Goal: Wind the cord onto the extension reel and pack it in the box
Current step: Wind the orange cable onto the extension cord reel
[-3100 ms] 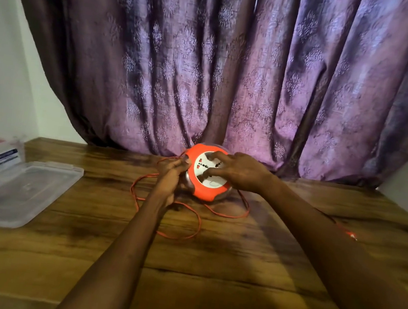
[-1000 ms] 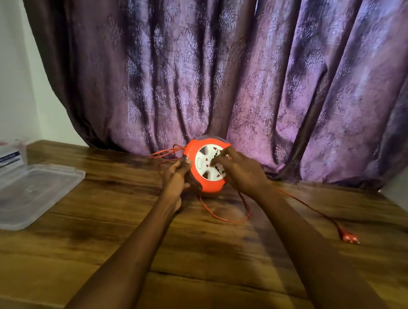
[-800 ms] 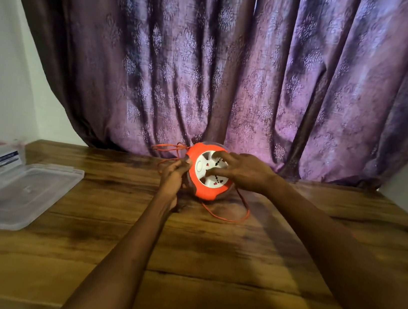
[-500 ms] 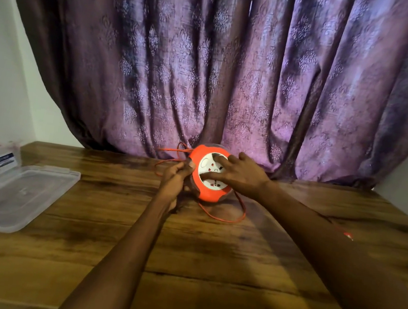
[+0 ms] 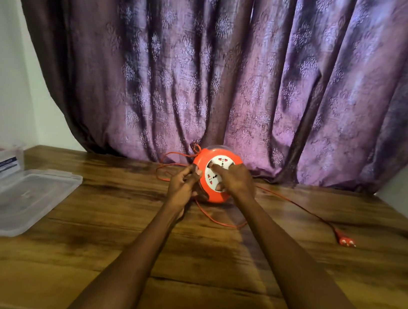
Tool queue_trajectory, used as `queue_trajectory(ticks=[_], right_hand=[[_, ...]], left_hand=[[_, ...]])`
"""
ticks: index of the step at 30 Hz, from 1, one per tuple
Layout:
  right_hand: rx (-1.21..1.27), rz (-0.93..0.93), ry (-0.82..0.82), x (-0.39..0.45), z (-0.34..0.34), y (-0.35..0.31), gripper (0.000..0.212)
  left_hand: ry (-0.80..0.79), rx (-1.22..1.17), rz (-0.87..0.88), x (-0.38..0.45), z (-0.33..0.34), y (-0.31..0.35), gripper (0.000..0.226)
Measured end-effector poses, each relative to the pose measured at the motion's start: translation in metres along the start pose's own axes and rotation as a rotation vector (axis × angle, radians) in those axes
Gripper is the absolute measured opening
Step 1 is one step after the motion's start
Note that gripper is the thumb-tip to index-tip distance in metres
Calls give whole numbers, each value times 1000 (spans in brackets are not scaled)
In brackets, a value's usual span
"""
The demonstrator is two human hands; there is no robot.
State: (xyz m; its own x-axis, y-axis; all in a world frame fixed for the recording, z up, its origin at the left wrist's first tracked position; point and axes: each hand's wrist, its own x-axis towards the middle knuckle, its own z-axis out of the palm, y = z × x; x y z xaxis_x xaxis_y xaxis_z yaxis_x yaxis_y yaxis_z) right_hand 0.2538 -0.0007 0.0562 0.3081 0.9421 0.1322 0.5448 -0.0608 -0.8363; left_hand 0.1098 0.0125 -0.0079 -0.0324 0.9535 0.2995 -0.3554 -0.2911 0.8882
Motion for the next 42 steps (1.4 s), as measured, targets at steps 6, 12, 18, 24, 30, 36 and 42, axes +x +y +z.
queue_trajectory(ticks=[6,12,18,24,30,36,42], right_hand=[[36,7,45,11,6,19,83],[-89,-53,128,-10,-8,3,66],[-285,-162,135,-17,-13,6,67],[-192,-139,199,-18,-13,2,67],[-128,-144,310,-10,-17,-1,64],[-258,-173,366,0,-32,-1,63],[-370,-228,286,0,-16,5,66]], left_hand=[[-45,35,-59,0,0,3,10],[68,-206,-188,7,-8,13,16],[98,-555,-169,16,-21,25,25],[210,-441,-170,7,-10,30,13],[142,-459,-465,4,-8,43,18],[285,-583,-367,19,-41,50,17],[401,-477,-337,26,-62,32,13]])
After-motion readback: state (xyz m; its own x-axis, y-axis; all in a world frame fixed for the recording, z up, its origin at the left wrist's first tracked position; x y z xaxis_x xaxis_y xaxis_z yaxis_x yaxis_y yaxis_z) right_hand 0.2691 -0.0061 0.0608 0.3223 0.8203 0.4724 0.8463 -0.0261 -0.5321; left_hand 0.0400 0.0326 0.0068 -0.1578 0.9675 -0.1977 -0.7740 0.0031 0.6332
